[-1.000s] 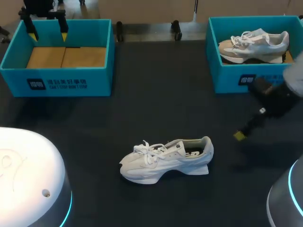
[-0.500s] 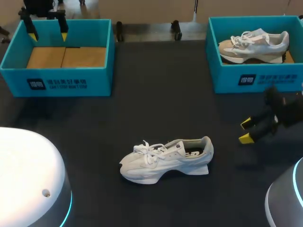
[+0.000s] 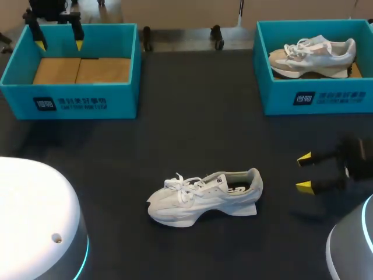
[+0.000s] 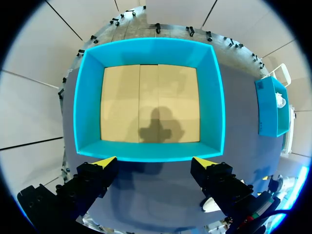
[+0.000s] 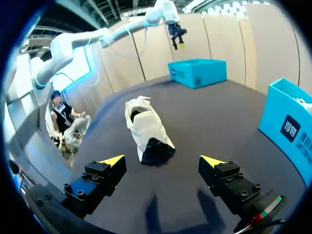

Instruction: Take the shoe out of the shoebox, open the shoe tongue, remove and reinsert the insole, then place the shoe into the shoebox

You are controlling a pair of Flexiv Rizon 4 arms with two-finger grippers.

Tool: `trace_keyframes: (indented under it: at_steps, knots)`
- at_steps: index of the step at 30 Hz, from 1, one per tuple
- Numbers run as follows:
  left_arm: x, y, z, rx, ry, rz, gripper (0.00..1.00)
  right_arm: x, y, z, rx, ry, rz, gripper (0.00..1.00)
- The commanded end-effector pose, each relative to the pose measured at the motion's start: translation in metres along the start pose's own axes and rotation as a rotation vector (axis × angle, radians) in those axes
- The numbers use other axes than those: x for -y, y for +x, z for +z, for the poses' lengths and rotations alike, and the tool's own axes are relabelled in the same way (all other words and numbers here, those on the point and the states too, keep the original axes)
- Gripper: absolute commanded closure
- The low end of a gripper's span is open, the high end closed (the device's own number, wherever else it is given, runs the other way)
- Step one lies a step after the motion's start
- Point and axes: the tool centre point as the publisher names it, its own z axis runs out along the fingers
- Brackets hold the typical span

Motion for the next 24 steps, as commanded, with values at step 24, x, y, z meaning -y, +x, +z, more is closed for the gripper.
trace_keyframes:
  at_steps: [24]
  knots:
    - [0.000, 0.000, 0.000, 0.000, 0.000, 0.000, 0.00, 0.024, -0.015, 0.045, 0.048, -0.121, -0.117, 0.00]
